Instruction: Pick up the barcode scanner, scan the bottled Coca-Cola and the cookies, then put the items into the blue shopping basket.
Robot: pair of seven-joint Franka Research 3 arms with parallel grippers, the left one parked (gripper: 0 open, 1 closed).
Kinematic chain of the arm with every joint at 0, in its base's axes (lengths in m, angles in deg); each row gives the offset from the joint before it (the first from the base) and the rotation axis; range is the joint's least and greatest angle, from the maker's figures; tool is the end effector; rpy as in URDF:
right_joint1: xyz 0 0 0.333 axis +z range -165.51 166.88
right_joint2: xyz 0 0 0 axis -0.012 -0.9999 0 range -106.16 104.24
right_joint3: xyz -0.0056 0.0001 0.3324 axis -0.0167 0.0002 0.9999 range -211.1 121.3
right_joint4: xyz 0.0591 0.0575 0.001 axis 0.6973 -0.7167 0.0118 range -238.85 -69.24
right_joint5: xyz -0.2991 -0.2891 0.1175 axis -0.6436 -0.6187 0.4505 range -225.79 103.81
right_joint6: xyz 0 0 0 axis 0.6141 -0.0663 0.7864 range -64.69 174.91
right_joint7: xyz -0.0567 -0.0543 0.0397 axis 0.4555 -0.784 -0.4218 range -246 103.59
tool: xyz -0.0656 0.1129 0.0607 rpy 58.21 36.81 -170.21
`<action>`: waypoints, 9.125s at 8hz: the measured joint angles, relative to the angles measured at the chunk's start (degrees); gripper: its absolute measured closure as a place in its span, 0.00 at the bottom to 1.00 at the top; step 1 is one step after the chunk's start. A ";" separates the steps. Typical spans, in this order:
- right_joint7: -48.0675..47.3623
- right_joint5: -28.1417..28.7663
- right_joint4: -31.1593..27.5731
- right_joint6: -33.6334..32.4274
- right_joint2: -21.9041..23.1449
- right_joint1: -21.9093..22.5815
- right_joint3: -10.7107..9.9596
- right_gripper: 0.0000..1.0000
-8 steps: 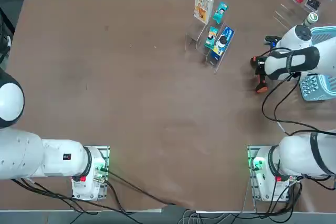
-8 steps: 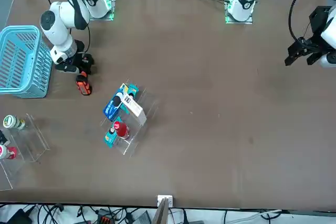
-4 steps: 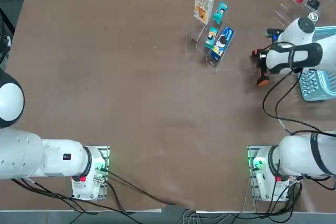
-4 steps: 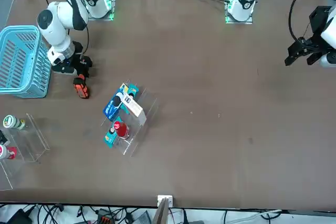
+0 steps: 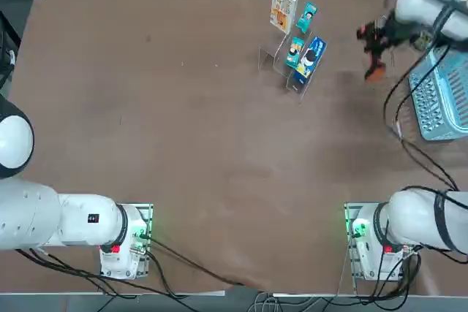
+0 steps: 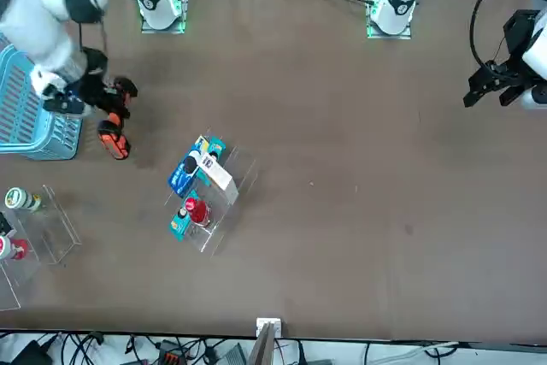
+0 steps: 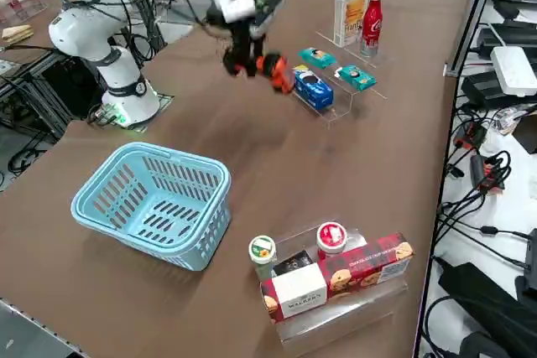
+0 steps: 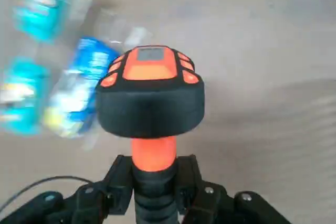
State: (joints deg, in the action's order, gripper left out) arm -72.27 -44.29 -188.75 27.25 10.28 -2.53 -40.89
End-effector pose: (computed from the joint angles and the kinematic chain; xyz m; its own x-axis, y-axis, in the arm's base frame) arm 0.5302 0.0334 0.4331 0.9905 -0.1361 0.0173 -0.1276 -0.9604 -0.2476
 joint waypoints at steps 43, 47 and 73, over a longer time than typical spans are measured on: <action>68.19 94.77 -13.85 -3.64 -23.17 7.93 -1.82 0.56; 55.02 70.76 -7.89 -3.50 -20.57 3.28 -4.65 0.56; -17.25 -26.12 -13.89 16.60 -16.87 8.48 -4.71 0.00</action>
State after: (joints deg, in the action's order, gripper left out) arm -89.51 -70.41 -202.64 43.85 -6.59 5.95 -45.60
